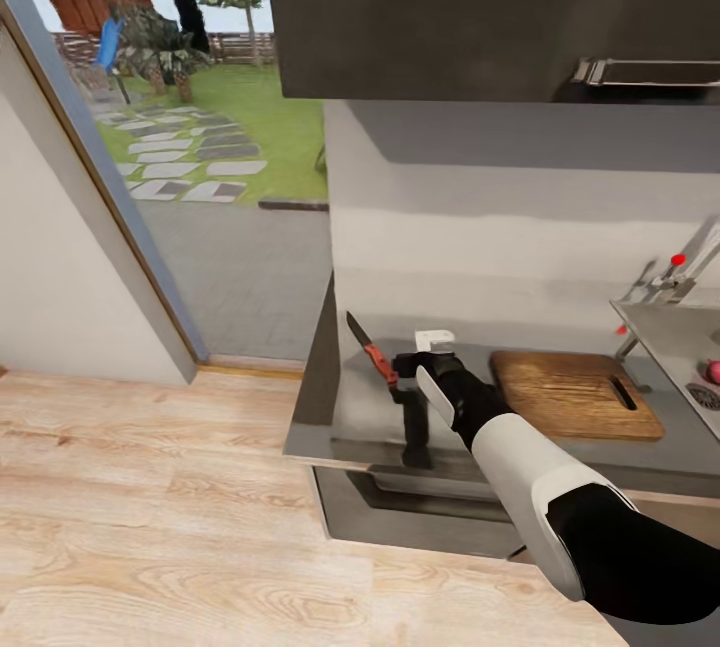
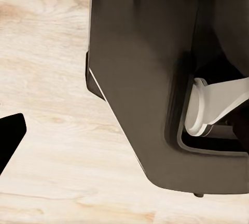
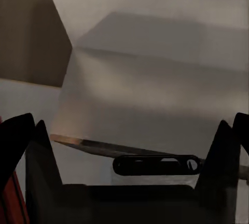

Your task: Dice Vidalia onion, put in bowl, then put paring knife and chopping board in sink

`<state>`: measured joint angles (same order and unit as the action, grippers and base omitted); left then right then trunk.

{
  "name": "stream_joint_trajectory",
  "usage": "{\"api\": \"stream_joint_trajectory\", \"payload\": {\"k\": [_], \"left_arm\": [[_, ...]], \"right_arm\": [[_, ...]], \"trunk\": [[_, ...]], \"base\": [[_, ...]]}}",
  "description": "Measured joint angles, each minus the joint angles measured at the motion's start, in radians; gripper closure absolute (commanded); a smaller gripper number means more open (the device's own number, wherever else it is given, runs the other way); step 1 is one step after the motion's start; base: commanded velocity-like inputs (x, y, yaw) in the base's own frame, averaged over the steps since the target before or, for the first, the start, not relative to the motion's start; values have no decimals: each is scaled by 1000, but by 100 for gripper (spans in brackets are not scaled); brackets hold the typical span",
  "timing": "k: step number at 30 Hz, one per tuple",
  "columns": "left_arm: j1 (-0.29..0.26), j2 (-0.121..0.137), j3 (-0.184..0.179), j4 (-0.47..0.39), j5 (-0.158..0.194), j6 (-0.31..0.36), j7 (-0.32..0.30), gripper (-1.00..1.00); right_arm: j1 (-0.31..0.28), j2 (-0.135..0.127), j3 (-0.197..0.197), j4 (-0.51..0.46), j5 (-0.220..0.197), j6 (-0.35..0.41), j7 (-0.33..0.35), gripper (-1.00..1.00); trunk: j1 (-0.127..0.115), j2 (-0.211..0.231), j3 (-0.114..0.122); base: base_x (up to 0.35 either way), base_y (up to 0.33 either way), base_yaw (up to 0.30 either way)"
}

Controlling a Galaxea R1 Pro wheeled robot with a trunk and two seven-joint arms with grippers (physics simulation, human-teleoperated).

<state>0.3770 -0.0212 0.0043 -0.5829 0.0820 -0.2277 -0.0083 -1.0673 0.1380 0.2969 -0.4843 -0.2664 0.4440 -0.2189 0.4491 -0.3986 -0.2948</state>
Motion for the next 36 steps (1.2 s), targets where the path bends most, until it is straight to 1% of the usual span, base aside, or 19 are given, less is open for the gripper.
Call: {"api": "stream_joint_trajectory", "payload": {"k": [9, 10, 11, 12, 16, 31, 36], "left_arm": [[0, 0, 0, 0, 0, 0, 0, -100], [0, 0, 0, 0, 0, 0, 0, -100], [0, 0, 0, 0, 0, 0, 0, -100], [0, 0, 0, 0, 0, 0, 0, -100], [0, 0, 0, 0, 0, 0, 0, -100], [0, 0, 0, 0, 0, 0, 0, -100], [0, 0, 0, 1, 0, 0, 0, -100]], "right_arm": [[0, 1, 1, 1, -3, 3, 3, -100], [0, 1, 1, 2, 2, 3, 1, -100], [0, 0, 1, 5, 17, 3, -1, -100], [0, 0, 1, 2, 17, 4, 0, -100], [0, 0, 1, 2, 10, 4, -1, -100], [0, 0, 1, 2, 10, 4, 0, -100], [0, -1, 1, 1, 3, 0, 3, -100]], "trunk": [[0, 0, 0], [0, 0, 0], [0, 0, 0], [0, 0, 0], [0, 0, 0], [0, 0, 0], [0, 0, 0]], "base": [[0, 215, 0], [0, 222, 0], [0, 201, 0], [0, 111, 0], [0, 31, 0], [-1, 2, 0], [-127, 89, 0]]}}
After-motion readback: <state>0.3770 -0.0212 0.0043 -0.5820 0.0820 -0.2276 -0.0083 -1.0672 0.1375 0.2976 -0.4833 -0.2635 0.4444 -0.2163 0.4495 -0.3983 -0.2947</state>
